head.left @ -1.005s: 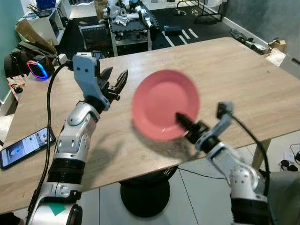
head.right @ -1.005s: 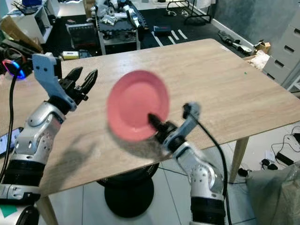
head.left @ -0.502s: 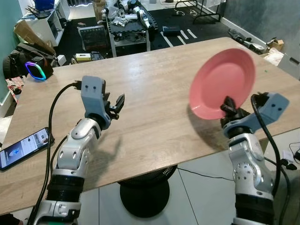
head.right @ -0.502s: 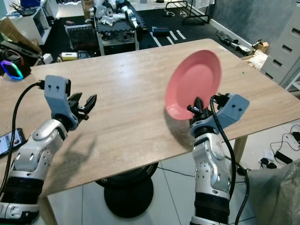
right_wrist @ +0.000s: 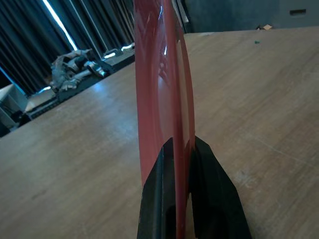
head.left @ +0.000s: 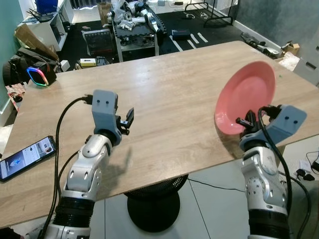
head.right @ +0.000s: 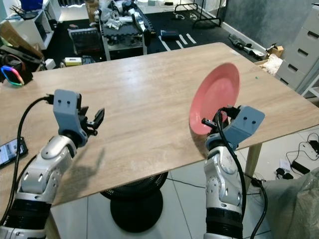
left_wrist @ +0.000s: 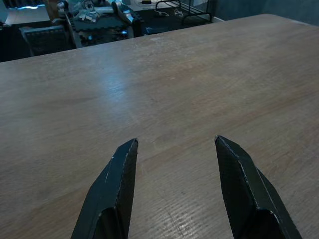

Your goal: Setting the table

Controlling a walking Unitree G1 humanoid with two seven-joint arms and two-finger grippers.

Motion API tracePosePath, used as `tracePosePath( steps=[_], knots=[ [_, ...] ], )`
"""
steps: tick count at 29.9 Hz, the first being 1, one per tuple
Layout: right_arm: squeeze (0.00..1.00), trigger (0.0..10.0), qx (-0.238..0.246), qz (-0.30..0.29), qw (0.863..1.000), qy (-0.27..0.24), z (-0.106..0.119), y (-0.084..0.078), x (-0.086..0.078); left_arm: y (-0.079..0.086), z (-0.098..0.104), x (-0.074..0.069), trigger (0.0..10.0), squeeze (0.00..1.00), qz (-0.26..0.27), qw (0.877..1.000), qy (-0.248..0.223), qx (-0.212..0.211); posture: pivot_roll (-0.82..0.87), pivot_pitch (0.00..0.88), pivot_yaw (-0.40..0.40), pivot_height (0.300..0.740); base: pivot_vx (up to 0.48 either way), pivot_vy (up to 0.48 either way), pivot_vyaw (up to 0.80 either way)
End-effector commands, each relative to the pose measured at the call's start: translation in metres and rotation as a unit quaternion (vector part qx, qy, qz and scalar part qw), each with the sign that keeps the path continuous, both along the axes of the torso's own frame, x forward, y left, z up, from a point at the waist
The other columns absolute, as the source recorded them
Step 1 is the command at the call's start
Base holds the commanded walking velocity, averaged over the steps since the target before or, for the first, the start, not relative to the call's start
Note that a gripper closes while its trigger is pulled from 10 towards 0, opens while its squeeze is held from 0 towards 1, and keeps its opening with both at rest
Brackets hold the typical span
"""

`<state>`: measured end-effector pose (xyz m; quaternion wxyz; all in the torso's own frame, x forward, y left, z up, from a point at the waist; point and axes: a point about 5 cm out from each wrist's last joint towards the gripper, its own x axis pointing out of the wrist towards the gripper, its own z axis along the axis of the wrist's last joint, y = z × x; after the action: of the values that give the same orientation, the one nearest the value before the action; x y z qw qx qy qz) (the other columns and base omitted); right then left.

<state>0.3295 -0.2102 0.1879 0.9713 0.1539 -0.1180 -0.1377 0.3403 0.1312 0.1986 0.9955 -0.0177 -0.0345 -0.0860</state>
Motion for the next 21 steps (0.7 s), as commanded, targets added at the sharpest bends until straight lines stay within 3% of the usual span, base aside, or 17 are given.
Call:
tracePosePath(
  steps=[1,16,21],
  knots=[
    [0.00,10.0,0.000,-0.009,1.000,-0.004,0.0000,-0.0020,0.0004,0.0021,-0.0064,-0.0012,10.0,0.00,0.012,1.000,0.011,0.008,-0.09,0.039,0.106,0.740,0.000,0.000,0.00],
    [0.00,10.0,-0.007,-0.003,1.000,-0.003,-0.0028,0.0003,0.0016,0.0027,-0.0050,0.0014,10.0,0.00,0.020,1.000,0.007,0.010,-0.09,0.046,0.108,0.740,0.000,0.000,0.00],
    [0.00,10.0,0.004,-0.006,1.000,0.004,-0.0048,-0.0010,0.0030,0.0027,-0.0051,0.0019,10.0,0.00,0.020,1.000,0.008,0.011,-0.08,0.047,0.106,0.740,0.000,0.000,-0.65]
  ],
)
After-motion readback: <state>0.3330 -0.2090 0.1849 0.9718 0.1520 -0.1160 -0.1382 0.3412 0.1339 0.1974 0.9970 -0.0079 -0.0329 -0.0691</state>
